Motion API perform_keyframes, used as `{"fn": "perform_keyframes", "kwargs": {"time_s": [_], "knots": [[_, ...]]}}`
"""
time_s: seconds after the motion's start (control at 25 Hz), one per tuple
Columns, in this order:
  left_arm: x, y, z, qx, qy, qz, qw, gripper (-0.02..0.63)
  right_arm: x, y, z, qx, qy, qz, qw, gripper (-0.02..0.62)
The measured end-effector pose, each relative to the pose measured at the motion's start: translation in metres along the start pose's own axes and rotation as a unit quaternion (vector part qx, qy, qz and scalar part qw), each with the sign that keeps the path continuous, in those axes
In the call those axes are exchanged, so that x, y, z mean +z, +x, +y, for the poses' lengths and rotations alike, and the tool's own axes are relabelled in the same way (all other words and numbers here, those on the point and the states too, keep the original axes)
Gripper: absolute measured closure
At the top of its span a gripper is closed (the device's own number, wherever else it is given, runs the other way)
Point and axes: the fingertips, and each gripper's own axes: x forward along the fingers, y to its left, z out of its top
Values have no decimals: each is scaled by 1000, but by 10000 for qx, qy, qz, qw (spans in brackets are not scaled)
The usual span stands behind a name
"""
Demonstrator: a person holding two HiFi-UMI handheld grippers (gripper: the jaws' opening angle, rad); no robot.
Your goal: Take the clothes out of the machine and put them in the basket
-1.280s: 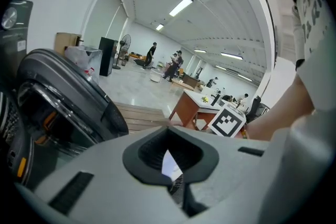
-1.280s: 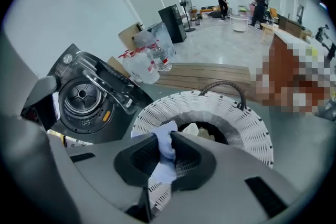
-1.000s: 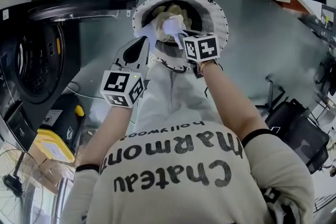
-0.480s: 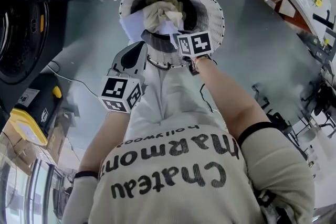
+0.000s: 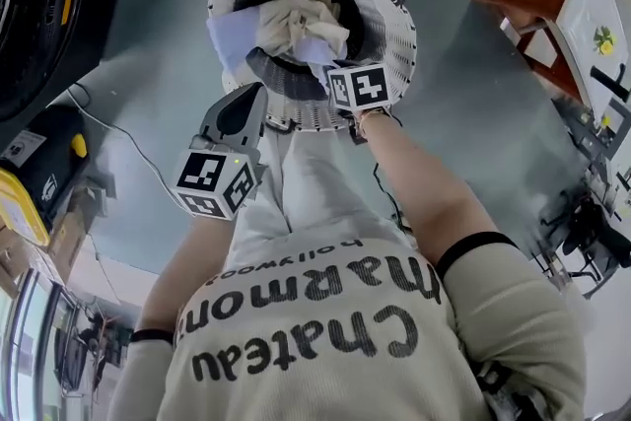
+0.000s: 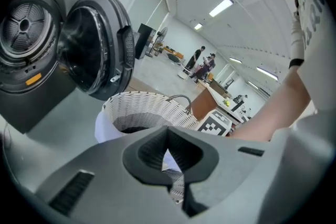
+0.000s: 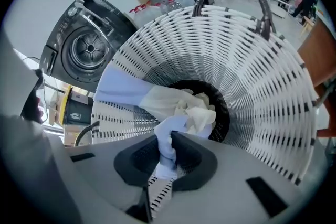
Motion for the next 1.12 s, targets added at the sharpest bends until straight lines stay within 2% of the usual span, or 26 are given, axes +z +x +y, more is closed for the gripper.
{"fn": "perform_keyframes", "kwargs": {"time_s": [0.2, 0.24, 0.28, 0.32, 0.52, 0.64, 0.76, 0.84, 0.96, 1.12], "knots": [[-5, -1, 8, 382, -419, -263, 9980, 598, -10, 4, -3, 62, -263, 171, 9995, 541], [-6, -3, 5, 413, -469, -297, 9976, 598, -13, 2, -3, 97, -334, 207, 9992, 524], [-8, -5, 1, 432, -501, -301, 9974, 598, -15, 1, -2, 124, -384, 229, 9989, 467], [-11, -8, -2, 447, -539, -276, 9972, 598, -17, -1, -2, 134, -390, 228, 9989, 438], [-30, -32, -3, 671, -1203, -194, 9903, 598, -24, -13, -7, -25, -80, 65, 9999, 433], [-28, -53, -12, 751, -1109, -252, 9907, 598, -30, -32, -1, -2, 210, -103, 9997, 433], [-16, -77, -26, 704, -922, -512, 9919, 598, -25, -59, 11, 205, 615, -732, 9952, 433], [-7, -96, -36, 653, -824, -777, 9914, 598, -18, -80, 21, 454, 1081, -1307, 9845, 434], [1, -136, -56, 587, -817, -1163, 9881, 598, -19, -121, 43, 720, 1652, -1901, 9651, 436], [9, -196, -75, 673, -736, -1656, 9811, 598, -23, -182, 93, 990, 1500, -2559, 9499, 447]]}}
